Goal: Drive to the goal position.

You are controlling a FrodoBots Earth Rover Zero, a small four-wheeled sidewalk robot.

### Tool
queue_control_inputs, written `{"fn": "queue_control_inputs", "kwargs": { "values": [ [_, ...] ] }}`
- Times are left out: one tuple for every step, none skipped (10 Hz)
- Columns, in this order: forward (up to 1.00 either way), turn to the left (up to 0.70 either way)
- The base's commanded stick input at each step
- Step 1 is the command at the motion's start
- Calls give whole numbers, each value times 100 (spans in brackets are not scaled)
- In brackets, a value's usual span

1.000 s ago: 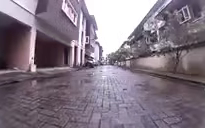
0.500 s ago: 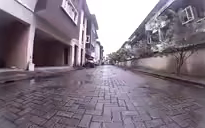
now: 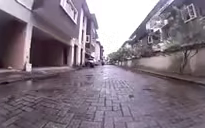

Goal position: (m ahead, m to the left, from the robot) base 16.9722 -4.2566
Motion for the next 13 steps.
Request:
{"fn": "queue_control_inputs", "kwargs": {
  "values": [
    [50, 0],
    [50, 0],
    [50, 0],
    [50, 0],
    [50, 0],
    [50, 0],
    [50, 0],
    [50, 0],
    [50, 0],
    [50, 0],
    [50, 0],
    [50, 0],
    [50, 0]
  ]
}}
